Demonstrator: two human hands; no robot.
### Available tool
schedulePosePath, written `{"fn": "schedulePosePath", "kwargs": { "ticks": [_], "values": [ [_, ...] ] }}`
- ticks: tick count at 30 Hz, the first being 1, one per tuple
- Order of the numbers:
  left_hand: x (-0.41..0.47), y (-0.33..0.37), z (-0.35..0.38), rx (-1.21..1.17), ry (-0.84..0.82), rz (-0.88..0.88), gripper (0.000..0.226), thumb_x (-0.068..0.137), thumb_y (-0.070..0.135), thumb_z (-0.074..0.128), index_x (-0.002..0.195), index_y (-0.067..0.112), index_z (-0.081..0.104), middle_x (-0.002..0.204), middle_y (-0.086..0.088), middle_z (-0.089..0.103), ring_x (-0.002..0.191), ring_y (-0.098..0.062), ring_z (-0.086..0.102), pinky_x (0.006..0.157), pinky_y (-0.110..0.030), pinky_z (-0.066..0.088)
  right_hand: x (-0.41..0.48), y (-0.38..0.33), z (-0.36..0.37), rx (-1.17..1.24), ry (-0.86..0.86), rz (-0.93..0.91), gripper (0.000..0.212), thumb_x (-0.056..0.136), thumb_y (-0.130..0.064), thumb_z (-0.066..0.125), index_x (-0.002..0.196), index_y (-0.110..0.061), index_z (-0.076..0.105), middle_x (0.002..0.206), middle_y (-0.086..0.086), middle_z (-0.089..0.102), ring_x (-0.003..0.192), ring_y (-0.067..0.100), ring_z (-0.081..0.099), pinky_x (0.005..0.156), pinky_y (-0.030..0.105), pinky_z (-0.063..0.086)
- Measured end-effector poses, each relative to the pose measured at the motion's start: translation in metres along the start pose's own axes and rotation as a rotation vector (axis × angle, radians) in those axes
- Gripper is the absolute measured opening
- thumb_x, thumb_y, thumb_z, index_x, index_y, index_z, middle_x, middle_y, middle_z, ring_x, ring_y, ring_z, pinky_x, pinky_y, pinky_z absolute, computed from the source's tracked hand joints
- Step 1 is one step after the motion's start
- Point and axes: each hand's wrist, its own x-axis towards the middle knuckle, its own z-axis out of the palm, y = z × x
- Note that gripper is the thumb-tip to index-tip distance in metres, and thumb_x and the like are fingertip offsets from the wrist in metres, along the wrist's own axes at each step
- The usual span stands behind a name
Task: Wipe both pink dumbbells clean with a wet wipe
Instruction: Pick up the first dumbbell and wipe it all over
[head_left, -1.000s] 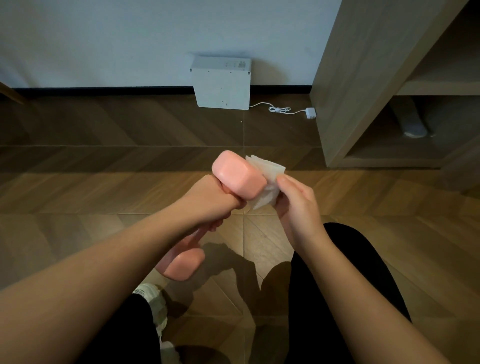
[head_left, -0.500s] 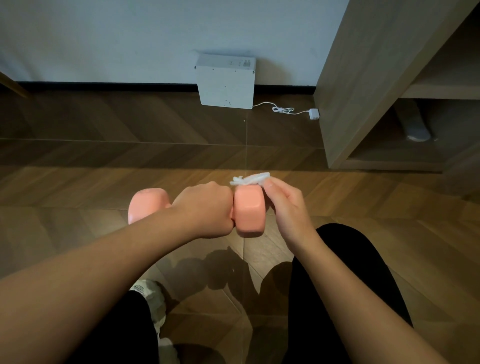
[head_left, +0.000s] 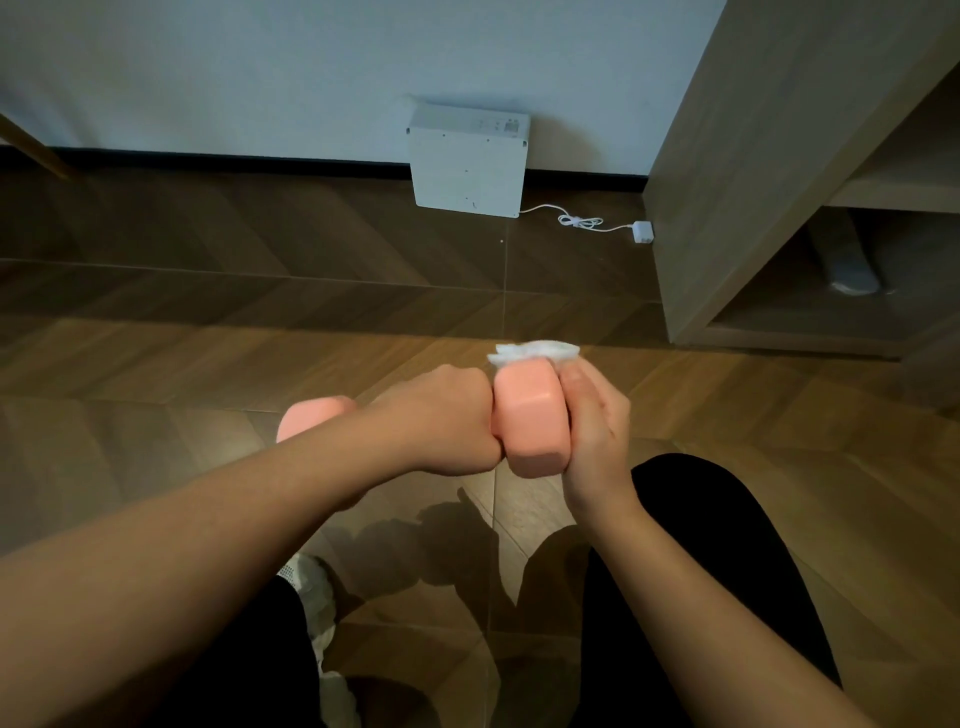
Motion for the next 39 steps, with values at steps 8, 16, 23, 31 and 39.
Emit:
{"fn": "schedulePosePath", "kwargs": {
  "ticks": [8, 16, 23, 31, 39],
  "values": [
    [-0.005, 0.0, 0.007, 0.087, 0.056, -0.056, 0.004, 0.085, 0.024, 0.06, 0.087, 0.022, 0.057, 0.075, 0.003, 0.061, 0.067, -0.012, 0.06, 0.053, -0.024, 0.045, 0.002, 0.004, -0.002, -0.093, -0.067, 0.092, 0.03, 0.106, -0.025, 0.037, 0.092, -0.018, 0.062, 0.086, -0.002, 0.065, 0.073, 0.001, 0.066, 0.058, 0.016, 0.049],
    [0.004, 0.001, 0.006, -0.214, -0.206, -0.062, 0.025, 0.086, 0.021, 0.065, 0.109, 0.012, 0.062, 0.087, -0.015, 0.07, 0.061, -0.021, 0.065, 0.059, -0.033, 0.059, 0.0, -0.004, -0.01, -0.023, -0.12, -0.142, 0.03, 0.091, -0.043, 0.04, 0.099, -0.023, 0.061, 0.089, -0.018, 0.067, 0.083, 0.006, 0.066, 0.063, 0.017, 0.052],
    [0.012, -0.002, 0.011, -0.485, -0.175, -0.296, 0.015, 0.082, 0.027, 0.072, 0.079, 0.014, 0.064, 0.047, 0.005, 0.057, 0.039, -0.009, 0.052, 0.044, -0.023, 0.043, 0.01, 0.005, -0.014, -0.062, -0.328, -0.128, 0.042, 0.083, -0.056, 0.057, 0.115, -0.029, 0.057, 0.106, -0.008, 0.062, 0.099, 0.018, 0.063, 0.077, 0.028, 0.054],
    [-0.002, 0.009, 0.028, 0.035, 0.525, -0.145, 0.03, 0.084, 0.029, 0.068, 0.111, 0.024, 0.056, 0.106, 0.008, 0.058, 0.092, -0.011, 0.057, 0.079, -0.027, 0.053, 0.023, 0.022, 0.001, -0.205, 0.065, 0.091, 0.025, 0.093, -0.035, 0.054, 0.071, -0.023, 0.059, 0.062, -0.017, 0.058, 0.061, -0.002, 0.058, 0.051, 0.01, 0.044],
    [-0.023, 0.02, 0.029, -1.224, 0.091, -0.379, 0.068, 0.068, 0.063, 0.069, 0.12, 0.02, 0.057, 0.113, 0.0, 0.065, 0.105, -0.018, 0.064, 0.085, -0.034, 0.053, 0.038, -0.014, 0.001, 0.232, 0.314, 0.415, 0.02, 0.081, -0.045, 0.061, 0.085, -0.026, 0.068, 0.094, 0.006, 0.065, 0.088, 0.025, 0.065, 0.066, 0.035, 0.05]
  ]
}}
